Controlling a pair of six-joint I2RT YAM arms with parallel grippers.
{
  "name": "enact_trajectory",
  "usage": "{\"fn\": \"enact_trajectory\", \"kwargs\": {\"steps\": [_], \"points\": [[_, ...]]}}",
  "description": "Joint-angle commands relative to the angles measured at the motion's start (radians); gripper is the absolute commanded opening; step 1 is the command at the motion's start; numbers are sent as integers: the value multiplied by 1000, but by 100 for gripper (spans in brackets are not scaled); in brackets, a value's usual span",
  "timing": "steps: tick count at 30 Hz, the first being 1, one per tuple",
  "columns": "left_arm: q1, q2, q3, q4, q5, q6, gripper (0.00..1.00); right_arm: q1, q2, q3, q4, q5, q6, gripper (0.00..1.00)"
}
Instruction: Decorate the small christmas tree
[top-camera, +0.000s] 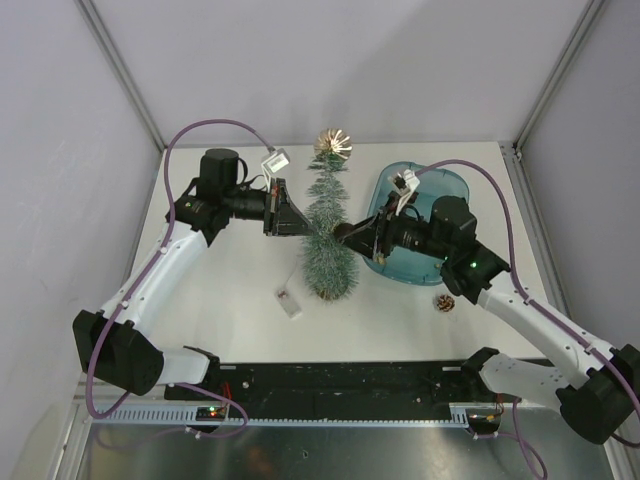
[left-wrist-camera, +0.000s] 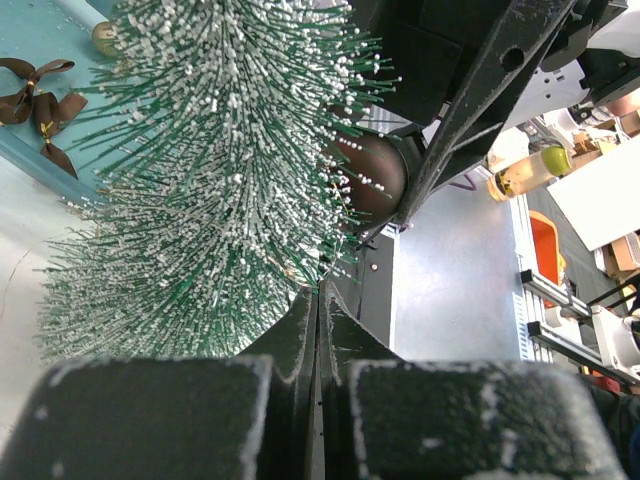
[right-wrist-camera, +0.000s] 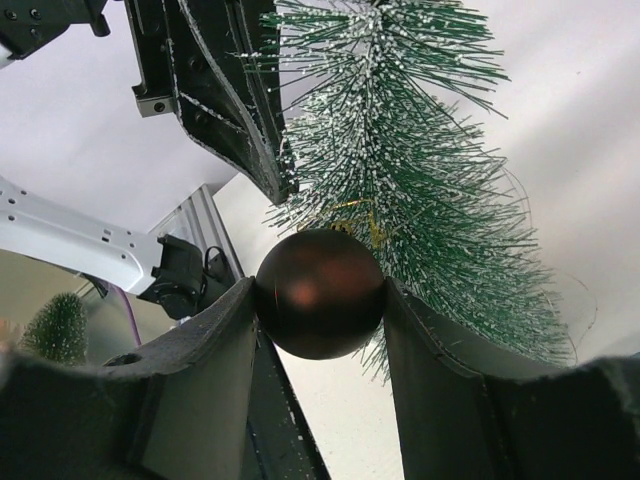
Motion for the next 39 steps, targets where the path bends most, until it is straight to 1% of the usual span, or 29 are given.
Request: {"fn": "enact_trajectory", "kwargs": {"steps": [1,14,23,29,31,36,39], "points": [[-10,-15,45,13,35,-5,0,20,-10,31,30,45,-20,32],[-12,-17,50,12,39,-9,0,-50,-85,8,-50,67,-45,33],[-15,-10,55,12,37,-11,0,-46,-80,-23,-34,71,-43,36],[-18,-6,60,12,36,-11,0,-26,-77,-53,-41,99,-57,39],[-19,-5,59,12,35,-11,0,-23,-85,-69,-35,106,-54,42],[-21,-7,56,12,35,-10,0,2,-102,-89,-23,131,-47,56],[-21,-7,54,13,35,-9,0,25,-99,-91,-19,151,-45,60]]}}
